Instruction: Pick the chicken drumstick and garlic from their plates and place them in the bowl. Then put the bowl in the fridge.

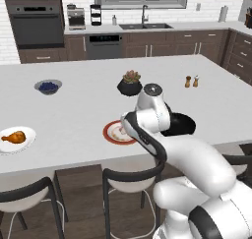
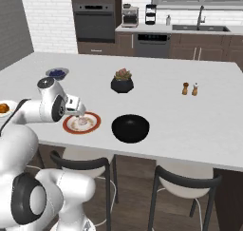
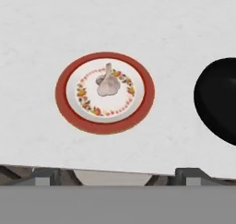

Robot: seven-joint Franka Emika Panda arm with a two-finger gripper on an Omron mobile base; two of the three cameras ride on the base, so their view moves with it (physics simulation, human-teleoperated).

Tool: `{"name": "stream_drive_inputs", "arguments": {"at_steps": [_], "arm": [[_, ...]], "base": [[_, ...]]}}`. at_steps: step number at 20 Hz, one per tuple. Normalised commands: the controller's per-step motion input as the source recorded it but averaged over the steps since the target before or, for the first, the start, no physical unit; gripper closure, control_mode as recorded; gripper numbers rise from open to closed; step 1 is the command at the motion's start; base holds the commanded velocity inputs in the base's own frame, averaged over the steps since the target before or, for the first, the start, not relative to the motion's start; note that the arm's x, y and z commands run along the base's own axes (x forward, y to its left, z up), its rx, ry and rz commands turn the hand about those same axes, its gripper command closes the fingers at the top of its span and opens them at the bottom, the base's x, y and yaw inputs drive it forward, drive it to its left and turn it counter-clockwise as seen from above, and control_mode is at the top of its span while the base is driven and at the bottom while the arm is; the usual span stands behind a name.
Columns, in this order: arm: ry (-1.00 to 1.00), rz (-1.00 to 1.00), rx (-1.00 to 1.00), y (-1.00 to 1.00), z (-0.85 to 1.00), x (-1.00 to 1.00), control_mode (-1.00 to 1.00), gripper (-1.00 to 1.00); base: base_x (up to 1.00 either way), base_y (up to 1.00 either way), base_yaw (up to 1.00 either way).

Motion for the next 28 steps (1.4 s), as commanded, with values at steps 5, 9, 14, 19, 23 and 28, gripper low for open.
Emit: {"name": "stream_drive_inputs", "arguments": {"at_steps": [5, 9, 14, 19, 23, 28], "arm": [[0.11, 0.00, 0.00, 0.00, -0.25, 0.91, -1.00, -1.00], [0.18, 0.00, 0.00, 0.00, -0.27, 0.75, -1.00, -1.00], [0.15, 0.03, 0.00, 0.00, -0.28, 0.25, -1.00, -1.00], [0.05, 0.04, 0.00, 0.07, -0.45, 0.12, -1.00, -1.00], [0.00, 0.06, 0.00, 0.26, -0.53, 0.26, -1.00, -1.00], [0.00, 0.08, 0.00, 0.14, -0.23, 0.37, -1.00, -1.00]], "base": [[0.00, 0.00, 0.00], [0.00, 0.00, 0.00], [0.00, 0.00, 0.00], [0.00, 0.00, 0.00], [0.00, 0.00, 0.00], [0.00, 0.00, 0.00]]}}
